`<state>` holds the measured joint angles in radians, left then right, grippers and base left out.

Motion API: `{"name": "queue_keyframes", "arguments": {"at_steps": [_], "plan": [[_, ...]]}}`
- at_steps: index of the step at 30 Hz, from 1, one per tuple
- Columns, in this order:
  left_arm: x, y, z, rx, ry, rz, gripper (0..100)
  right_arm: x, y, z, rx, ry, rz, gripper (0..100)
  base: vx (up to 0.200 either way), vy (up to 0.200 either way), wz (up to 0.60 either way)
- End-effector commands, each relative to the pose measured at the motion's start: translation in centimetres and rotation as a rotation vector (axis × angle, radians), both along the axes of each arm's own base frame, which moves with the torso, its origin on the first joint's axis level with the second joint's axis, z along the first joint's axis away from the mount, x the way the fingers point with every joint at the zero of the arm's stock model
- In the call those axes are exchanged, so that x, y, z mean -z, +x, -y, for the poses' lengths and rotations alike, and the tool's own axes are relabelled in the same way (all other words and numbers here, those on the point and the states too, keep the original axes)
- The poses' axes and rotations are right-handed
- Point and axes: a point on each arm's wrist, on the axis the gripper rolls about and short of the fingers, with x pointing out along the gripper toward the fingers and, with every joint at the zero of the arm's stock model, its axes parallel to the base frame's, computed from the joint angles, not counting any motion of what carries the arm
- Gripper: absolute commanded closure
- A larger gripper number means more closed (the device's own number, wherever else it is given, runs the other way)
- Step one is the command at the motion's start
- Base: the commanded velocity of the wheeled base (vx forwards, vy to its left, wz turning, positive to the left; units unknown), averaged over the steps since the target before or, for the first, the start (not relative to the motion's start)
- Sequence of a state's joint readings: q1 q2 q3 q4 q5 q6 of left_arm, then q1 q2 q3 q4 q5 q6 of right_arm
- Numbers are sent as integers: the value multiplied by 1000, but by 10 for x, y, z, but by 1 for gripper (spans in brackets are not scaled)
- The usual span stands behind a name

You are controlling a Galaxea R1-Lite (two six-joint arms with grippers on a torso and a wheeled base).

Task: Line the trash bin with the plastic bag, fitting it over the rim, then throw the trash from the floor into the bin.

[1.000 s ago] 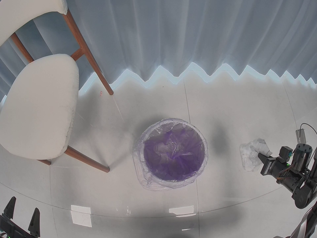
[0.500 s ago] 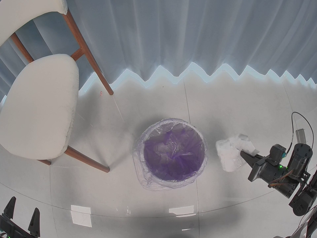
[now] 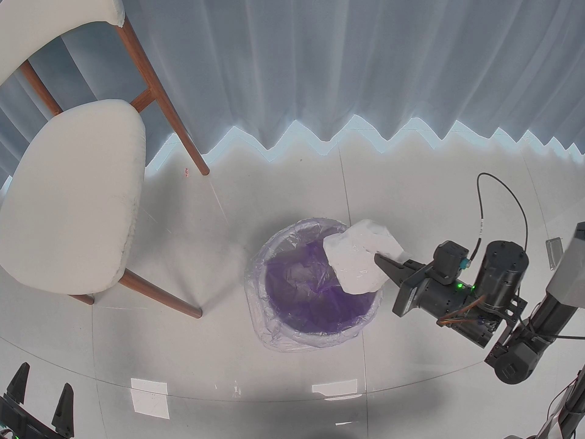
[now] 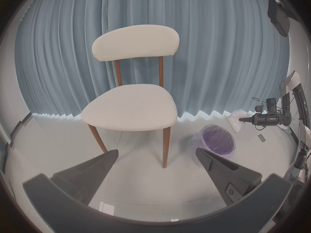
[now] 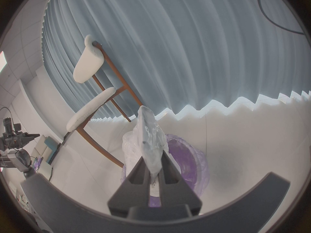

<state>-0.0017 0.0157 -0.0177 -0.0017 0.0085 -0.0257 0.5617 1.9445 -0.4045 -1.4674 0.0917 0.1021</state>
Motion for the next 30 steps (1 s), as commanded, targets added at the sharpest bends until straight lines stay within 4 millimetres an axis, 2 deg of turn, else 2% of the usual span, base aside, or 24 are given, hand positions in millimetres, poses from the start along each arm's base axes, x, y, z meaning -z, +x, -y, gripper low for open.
{"name": "queue_keyframes", "arguments": {"at_steps": [1,9,15,22,30], "plan": [[5,0,0,-1,0,-1,0,18,24,-19,-11,-38,-55,100,0,0,0],[5,0,0,-1,0,1,0,50,54,-36,-7,-81,-97,100,0,0,0],[5,0,0,-1,-2,1,0,88,65,-42,-13,-162,-131,100,0,0,0],[5,0,0,-2,-5,1,0,98,90,-57,3,-144,-92,100,0,0,0],[5,0,0,-4,-6,1,0,107,99,-58,42,-148,-91,100,0,0,0]]}}
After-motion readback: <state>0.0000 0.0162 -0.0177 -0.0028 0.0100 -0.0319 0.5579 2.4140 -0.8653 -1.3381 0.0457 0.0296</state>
